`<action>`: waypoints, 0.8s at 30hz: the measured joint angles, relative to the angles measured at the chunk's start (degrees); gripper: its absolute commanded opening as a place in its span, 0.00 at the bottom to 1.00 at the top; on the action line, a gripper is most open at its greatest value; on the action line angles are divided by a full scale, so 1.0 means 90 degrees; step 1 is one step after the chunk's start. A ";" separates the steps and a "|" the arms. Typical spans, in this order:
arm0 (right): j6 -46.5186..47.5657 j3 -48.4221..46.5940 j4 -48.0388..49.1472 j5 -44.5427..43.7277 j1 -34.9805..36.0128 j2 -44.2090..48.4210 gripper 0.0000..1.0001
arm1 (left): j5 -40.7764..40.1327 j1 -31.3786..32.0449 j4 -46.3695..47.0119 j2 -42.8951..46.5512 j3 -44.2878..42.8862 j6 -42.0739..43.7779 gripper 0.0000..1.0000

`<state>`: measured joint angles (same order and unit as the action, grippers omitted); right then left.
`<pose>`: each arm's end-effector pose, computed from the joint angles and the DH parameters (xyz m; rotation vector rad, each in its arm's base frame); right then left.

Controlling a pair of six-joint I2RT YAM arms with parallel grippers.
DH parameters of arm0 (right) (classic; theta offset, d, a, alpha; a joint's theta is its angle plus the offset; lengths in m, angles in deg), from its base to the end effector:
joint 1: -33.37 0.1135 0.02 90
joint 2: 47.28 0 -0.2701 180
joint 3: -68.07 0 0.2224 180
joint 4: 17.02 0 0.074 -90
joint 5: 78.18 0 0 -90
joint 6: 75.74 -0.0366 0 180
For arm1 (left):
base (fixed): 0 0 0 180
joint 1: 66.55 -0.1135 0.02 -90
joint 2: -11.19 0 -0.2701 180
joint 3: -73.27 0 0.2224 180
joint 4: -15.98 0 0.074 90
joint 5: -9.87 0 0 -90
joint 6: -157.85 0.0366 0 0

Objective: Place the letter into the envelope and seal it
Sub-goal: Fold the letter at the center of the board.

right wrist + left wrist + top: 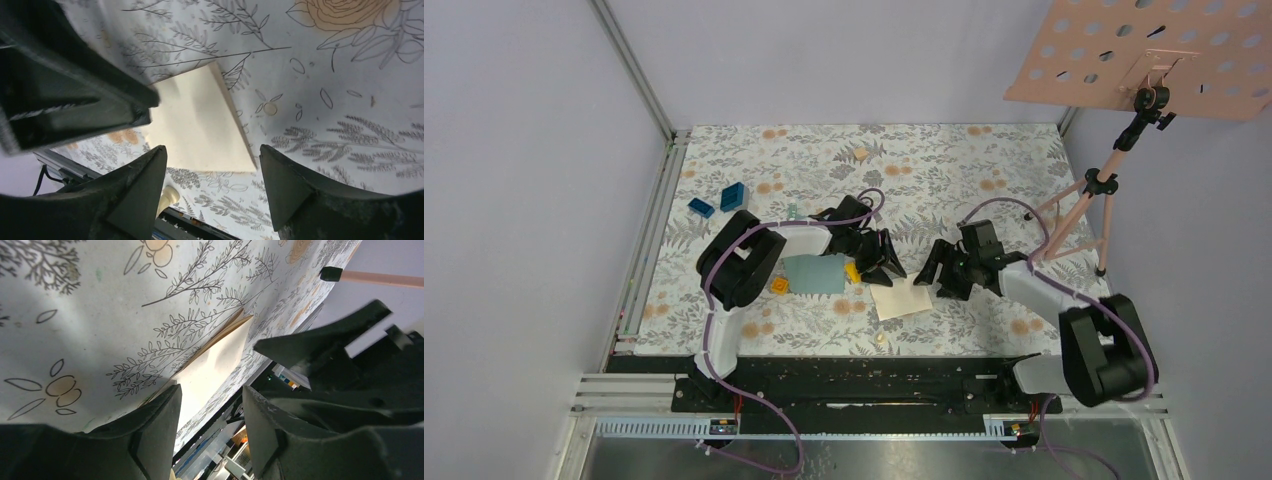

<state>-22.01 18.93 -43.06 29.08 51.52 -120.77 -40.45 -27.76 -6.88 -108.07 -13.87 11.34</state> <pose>0.2012 0.0774 0.1968 0.2644 2.5448 0.7655 0.2964 -0.2682 0.1472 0.1136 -2.7496 1.3021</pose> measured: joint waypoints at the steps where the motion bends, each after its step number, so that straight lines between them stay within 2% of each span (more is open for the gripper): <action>1: 0.0000 -0.0075 0.0027 0.0068 -0.0027 -0.0267 0.77 | 0.0005 0.0000 0.0000 0.0000 0.0000 0.0002 0.50; 5: -0.0197 -0.0041 0.0236 0.0430 -0.0053 -0.0670 0.79 | 0.0019 0.0002 -0.0007 0.0000 0.0000 0.0019 0.50; 12: -0.1095 0.0928 0.1581 0.0692 -0.0066 -0.0126 0.78 | 0.0034 0.0010 -0.0027 0.0000 0.0000 0.0024 0.50; 16: -0.1571 0.1632 0.1948 0.0398 -0.0066 0.0704 0.79 | 0.0034 0.0022 -0.0029 0.0000 0.0000 0.0024 0.50; 24: -0.2324 0.2681 0.1382 -0.0415 -0.0005 0.2900 0.73 | 0.0027 0.0032 -0.0085 0.0000 -0.0017 0.0087 0.50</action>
<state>-42.93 43.06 -30.63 25.34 51.48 -94.67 -40.21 -27.48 -7.64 -108.07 -14.02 12.13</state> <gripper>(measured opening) 0.742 0.501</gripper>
